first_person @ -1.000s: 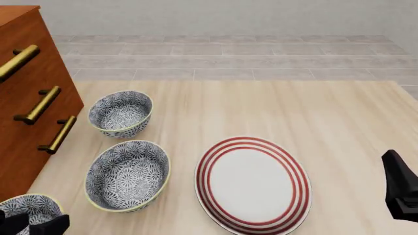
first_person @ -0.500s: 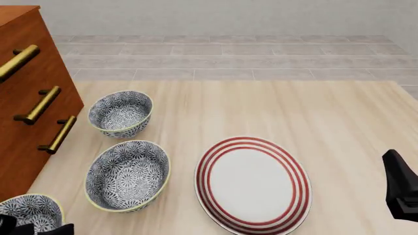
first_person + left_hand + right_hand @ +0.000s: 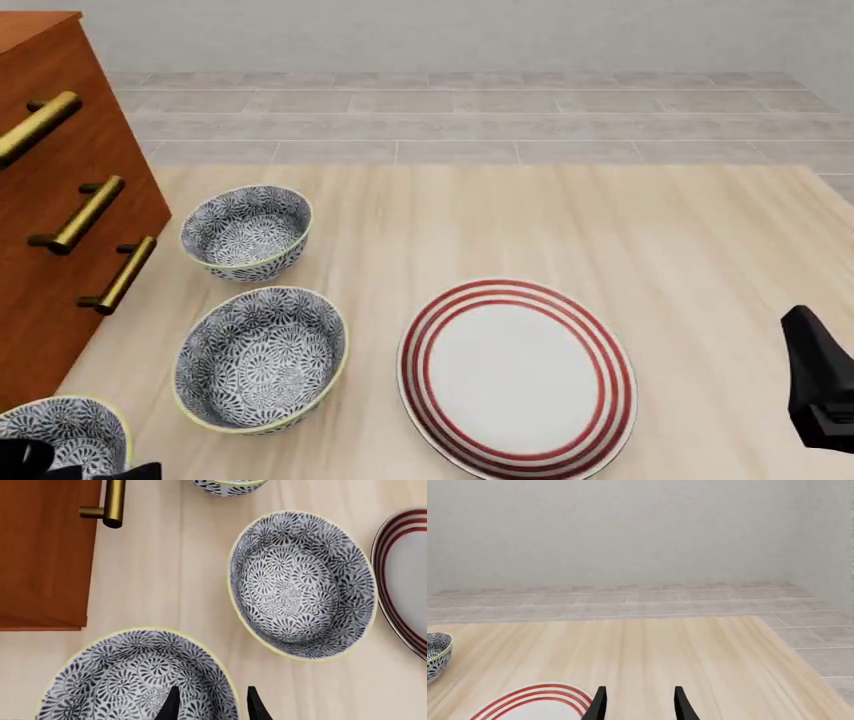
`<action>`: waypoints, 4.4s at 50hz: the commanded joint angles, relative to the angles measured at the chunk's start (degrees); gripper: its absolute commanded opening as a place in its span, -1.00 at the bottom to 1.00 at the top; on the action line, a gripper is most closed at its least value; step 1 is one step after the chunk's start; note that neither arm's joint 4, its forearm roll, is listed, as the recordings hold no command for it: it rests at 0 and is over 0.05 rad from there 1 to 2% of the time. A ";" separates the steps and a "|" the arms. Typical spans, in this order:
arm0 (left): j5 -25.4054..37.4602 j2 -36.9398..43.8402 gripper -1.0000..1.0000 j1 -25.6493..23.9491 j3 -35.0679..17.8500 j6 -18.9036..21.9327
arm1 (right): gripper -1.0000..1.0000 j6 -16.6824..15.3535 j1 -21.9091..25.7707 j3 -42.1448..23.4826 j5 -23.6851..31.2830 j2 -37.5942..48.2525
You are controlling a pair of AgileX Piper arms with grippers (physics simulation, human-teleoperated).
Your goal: Put the bowl at the front on the plate.
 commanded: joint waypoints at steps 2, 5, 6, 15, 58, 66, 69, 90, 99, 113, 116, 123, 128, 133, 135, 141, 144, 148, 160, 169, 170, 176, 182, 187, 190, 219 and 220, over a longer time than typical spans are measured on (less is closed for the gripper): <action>-1.37 2.20 1.00 0.74 2.17 -1.41 | 1.00 0.00 -0.07 -0.13 0.11 -0.01; -1.55 2.50 1.00 0.72 2.17 -1.80 | 1.00 0.01 -0.06 -0.23 0.20 -0.01; -1.53 2.53 1.00 0.74 2.18 -1.78 | 1.00 0.01 -0.09 -0.22 0.18 -0.01; -1.25 4.33 1.00 -0.86 2.19 -3.33 | 1.00 0.13 -0.26 -0.23 0.14 -0.02; 2.88 6.52 -1.00 3.80 -19.13 7.22 | 1.00 0.51 -0.32 -0.01 -0.33 -0.04; 3.09 7.76 -1.00 2.54 -25.50 8.39 | 1.00 0.33 -0.08 -0.03 -0.20 -0.03; 3.33 8.22 -1.00 2.17 -26.88 8.41 | 1.00 0.31 -0.10 0.01 -0.22 -0.02; -0.50 10.74 -1.00 -7.88 -33.18 15.78 | 1.00 -0.19 0.24 0.04 -0.22 -0.03; -4.84 13.44 -1.00 -12.46 -32.24 19.43 | 1.00 -0.19 0.33 0.06 -0.33 -0.03; -14.39 21.41 -1.00 -24.13 -31.53 23.60 | 1.00 -0.39 0.58 -0.03 -0.34 -0.03; -16.78 23.71 -1.00 -25.43 -31.52 25.34 | 1.00 -0.37 0.68 0.04 -0.40 -0.03; -22.31 29.84 -1.00 -28.50 -32.01 28.38 | 1.00 -0.49 0.91 0.07 -0.51 -0.05; -25.82 34.55 -1.00 -33.02 -33.23 31.57 | 1.00 -0.45 0.70 -0.03 -0.46 -0.06; -28.44 39.14 -1.00 -35.88 -34.75 33.12 | 1.00 -0.55 0.74 0.02 -0.55 -0.06; -29.09 40.77 -1.00 -36.22 -35.51 33.22 | 1.00 -0.59 0.74 0.07 -0.60 -0.06; -31.59 45.44 -1.00 -38.35 -37.21 34.89 | 1.00 -0.73 0.89 0.04 -0.49 -0.06; -32.89 47.72 -1.00 -39.94 -38.25 35.81 | 1.00 -0.91 1.05 0.02 -0.43 -0.06; -34.62 51.41 -1.00 -42.16 -39.30 37.12 | 1.00 -1.23 1.15 0.08 -0.38 -0.06; -38.63 59.48 -1.00 -45.86 -41.06 38.39 | 1.00 -1.75 1.23 0.16 -0.32 -0.05; -41.71 63.42 -1.00 -48.56 -39.97 39.32 | 1.00 -1.86 1.24 0.20 -0.32 -0.05; -41.83 63.72 -1.00 -48.67 -40.05 39.40 | 1.00 -1.87 1.24 0.19 -0.30 -0.05; -42.73 65.73 -1.00 -49.86 -40.37 40.09 | 1.00 -1.92 1.24 0.15 -0.30 -0.06; -44.65 68.02 -1.00 -50.78 -39.84 41.37 | 1.00 -1.90 1.16 0.05 -0.24 -0.06; -46.60 70.10 -1.00 -51.00 -39.84 41.90 | 1.00 -1.85 1.08 0.04 -0.29 -0.06; -47.84 71.32 -1.00 -50.60 -39.96 42.31 | 1.00 -1.80 1.05 -0.12 -0.14 -0.06; -55.37 80.31 -1.00 -51.72 -42.05 41.38 | 1.00 -1.58 0.96 0.01 -0.42 -0.06; -55.24 80.26 -1.00 -51.93 -42.15 41.26 | 1.00 -1.56 0.94 0.06 -0.49 -0.07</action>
